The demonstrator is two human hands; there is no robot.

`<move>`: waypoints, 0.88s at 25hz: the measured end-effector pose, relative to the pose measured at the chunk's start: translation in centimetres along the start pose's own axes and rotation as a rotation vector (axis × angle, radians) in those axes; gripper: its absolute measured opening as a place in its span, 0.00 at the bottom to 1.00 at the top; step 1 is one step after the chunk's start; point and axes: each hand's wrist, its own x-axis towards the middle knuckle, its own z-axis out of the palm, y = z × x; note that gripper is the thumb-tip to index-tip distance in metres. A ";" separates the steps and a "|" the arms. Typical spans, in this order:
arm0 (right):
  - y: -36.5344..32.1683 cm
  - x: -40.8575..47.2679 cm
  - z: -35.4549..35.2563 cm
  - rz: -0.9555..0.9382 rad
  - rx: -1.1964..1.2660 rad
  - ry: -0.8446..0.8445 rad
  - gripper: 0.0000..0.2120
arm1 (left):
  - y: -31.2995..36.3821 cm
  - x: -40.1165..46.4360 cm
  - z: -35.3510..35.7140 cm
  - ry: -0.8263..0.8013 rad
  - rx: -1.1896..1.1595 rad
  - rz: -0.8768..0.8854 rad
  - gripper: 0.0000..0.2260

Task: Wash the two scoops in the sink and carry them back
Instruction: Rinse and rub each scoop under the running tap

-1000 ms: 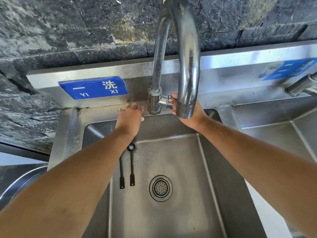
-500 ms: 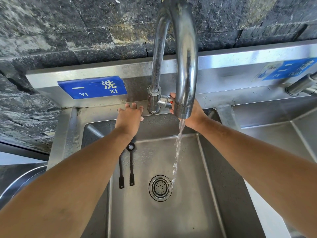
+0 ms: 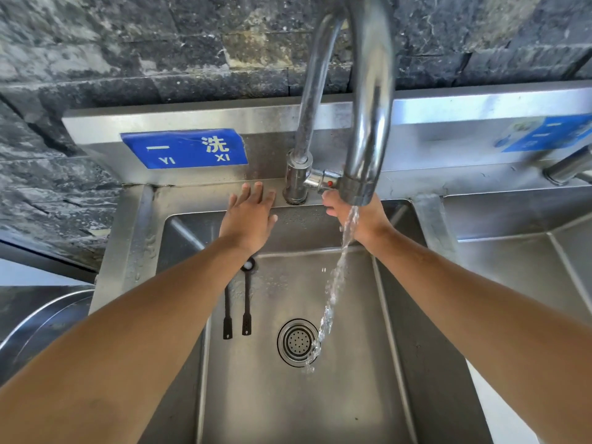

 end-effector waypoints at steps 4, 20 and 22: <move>4.4 -2.0 1.6 0.079 -0.127 0.085 0.27 | -0.7 -5.8 2.5 0.233 -0.187 -0.006 0.20; 19.6 -0.3 16.9 0.587 -0.171 -0.613 0.10 | -2.1 -14.6 22.8 0.034 -0.714 -0.685 0.07; 21.3 0.2 18.7 0.630 -0.157 -0.614 0.08 | -2.0 -13.8 24.3 0.038 -0.658 -0.647 0.09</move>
